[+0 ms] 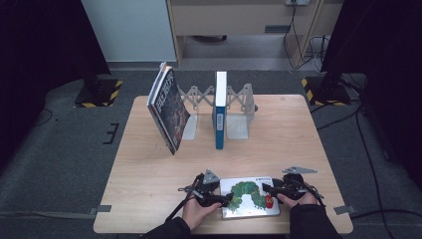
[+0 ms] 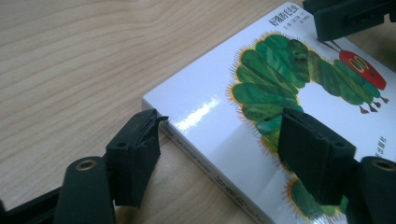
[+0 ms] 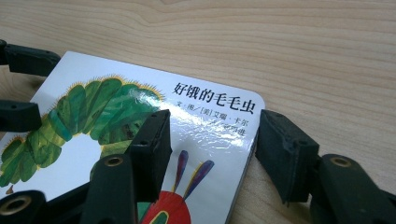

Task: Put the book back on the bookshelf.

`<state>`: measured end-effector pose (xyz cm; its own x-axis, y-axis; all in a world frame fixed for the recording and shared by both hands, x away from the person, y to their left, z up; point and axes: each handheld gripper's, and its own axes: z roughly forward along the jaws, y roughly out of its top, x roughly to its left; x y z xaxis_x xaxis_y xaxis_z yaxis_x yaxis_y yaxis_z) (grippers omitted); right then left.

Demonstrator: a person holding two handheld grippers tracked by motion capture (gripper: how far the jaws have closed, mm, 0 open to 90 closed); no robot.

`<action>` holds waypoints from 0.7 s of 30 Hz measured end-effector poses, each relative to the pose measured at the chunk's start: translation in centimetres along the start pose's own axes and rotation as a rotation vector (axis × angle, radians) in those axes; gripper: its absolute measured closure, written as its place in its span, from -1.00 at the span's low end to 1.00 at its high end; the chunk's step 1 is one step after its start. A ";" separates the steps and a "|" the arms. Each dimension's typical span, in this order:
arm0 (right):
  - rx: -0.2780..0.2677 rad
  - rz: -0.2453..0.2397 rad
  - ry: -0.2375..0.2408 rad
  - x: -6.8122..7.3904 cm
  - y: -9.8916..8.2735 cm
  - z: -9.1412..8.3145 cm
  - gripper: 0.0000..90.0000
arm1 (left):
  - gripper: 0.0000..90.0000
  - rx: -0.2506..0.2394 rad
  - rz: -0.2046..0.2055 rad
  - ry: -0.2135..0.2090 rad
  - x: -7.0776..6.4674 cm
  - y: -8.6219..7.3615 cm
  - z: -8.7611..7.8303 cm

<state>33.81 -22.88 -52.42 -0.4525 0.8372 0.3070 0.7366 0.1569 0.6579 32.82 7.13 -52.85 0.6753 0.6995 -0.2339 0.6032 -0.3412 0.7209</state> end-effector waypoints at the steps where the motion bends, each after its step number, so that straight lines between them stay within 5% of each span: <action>1: 0.000 -0.002 0.000 0.0 0.0 0.0 -0.01 | -0.33 -0.007 0.009 0.007 0.0 0.1 0.1; 8: -0.022 0.034 0.008 -0.4 0.4 0.5 -0.01 | -0.34 -0.004 0.030 0.021 0.3 0.6 0.4; 21: -0.029 0.008 -0.010 -0.5 0.6 0.8 0.00 | -0.42 0.002 0.038 0.007 0.0 0.3 0.2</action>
<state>34.84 -22.77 -52.72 -0.4415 0.8438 0.3052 0.7251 0.1352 0.6752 33.10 6.93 -52.75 0.6947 0.6905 -0.2014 0.5779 -0.3693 0.7278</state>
